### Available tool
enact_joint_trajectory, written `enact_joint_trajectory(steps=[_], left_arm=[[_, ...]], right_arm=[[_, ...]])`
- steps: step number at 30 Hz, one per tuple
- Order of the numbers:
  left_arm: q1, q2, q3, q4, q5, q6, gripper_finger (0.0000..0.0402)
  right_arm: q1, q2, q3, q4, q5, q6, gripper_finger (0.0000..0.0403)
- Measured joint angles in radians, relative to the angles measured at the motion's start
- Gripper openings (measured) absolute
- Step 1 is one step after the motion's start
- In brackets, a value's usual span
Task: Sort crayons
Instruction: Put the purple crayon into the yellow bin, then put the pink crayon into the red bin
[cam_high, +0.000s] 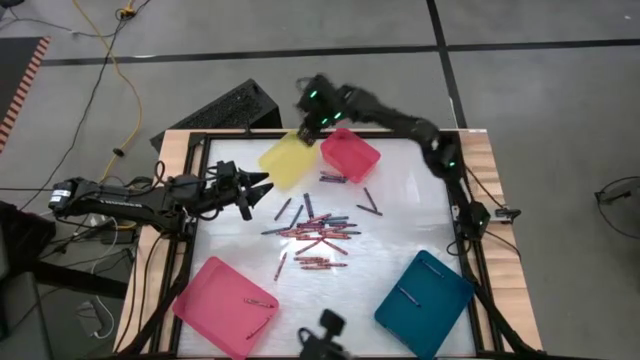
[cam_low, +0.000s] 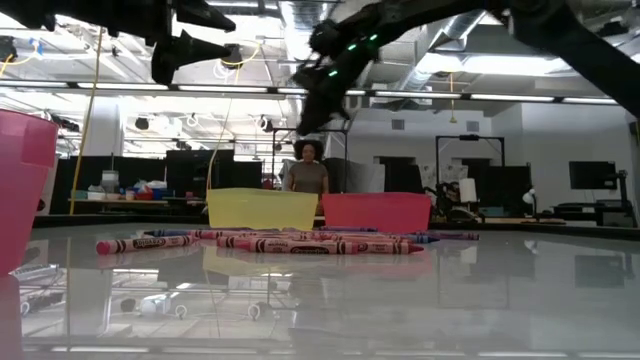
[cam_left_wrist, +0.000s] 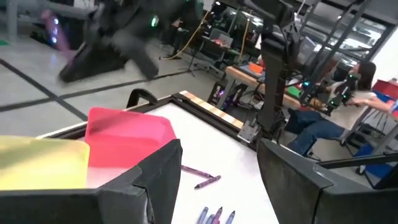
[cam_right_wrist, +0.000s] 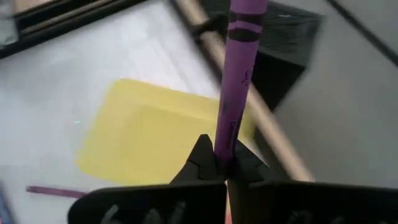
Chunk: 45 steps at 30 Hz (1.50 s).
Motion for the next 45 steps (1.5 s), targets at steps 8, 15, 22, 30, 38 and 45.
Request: enact_joint_trajectory(steps=[8,15,22,30,38,45], left_arm=[[0.0,0.0,0.0,-0.051,0.001,-0.082,0.0199],[0.0,0.0,0.0,-0.099,0.001,-0.14,0.0199],[0.0,0.0,0.0,-0.129,0.001,-0.152,0.0199],[0.0,0.01,0.0,-0.191,0.084,-0.088,0.0199],[0.001,0.142,0.0,-0.211,0.247,0.045,0.0199],[0.041,0.313,0.0,-0.031,0.396,0.088,0.0199]], right_arm=[[0.064,0.132,-0.001,0.075,0.01,0.019,0.0007],[0.059,0.157,-0.001,0.06,0.016,0.053,0.0043],[0.06,0.157,-0.001,0.057,0.016,0.027,0.009],[0.053,0.048,-0.001,-0.072,-0.035,0.002,0.0109],[0.054,-0.248,0.001,-0.283,-0.035,-0.01,0.0109],[0.111,-0.46,0.001,-0.386,-0.018,0.036,0.0109]])
